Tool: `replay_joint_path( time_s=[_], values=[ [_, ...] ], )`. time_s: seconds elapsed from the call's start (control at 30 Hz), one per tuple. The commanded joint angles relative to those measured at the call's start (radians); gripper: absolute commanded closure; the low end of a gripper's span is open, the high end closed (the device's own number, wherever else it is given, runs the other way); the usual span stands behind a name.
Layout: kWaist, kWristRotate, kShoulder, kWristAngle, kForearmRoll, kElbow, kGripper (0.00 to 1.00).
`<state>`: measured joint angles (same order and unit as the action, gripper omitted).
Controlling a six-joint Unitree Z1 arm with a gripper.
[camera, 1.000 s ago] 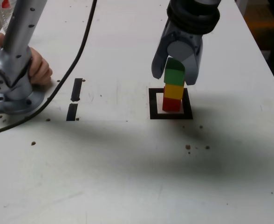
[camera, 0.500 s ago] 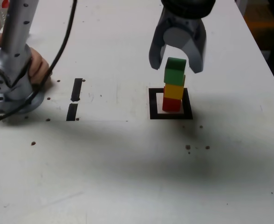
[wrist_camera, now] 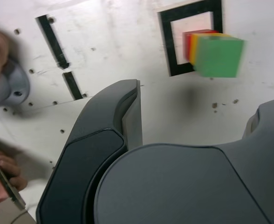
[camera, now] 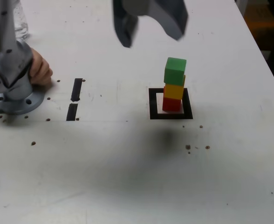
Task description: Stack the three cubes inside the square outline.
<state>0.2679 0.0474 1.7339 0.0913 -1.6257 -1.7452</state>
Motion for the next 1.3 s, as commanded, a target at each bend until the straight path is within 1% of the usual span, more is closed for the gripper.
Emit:
replay_joint_path(
  time_s=[0.0,0.2,0.33,0.53,0.73,0.8,0.93,1.03,1.07,1.27],
  values=[
    [0.011,0.014,-0.028,0.003,-0.013,0.036,0.08],
    [0.034,0.076,-0.103,0.004,-0.011,0.168,0.07],
    [0.037,0.106,-0.127,-0.003,-0.007,0.251,0.08],
    [0.037,0.13,-0.141,-0.036,0.012,0.377,0.08],
    [0.037,0.156,-0.147,-0.07,0.077,0.505,0.08],
    [0.038,0.163,-0.151,-0.09,0.125,0.568,0.08],
    [0.037,0.167,-0.152,-0.113,0.2,0.643,0.08],
    [0.037,0.166,-0.154,-0.153,0.348,0.761,0.08],
    [0.037,0.166,-0.157,-0.162,0.386,0.788,0.08],
    [0.037,0.172,-0.175,-0.191,0.553,0.902,0.07]
  ],
)
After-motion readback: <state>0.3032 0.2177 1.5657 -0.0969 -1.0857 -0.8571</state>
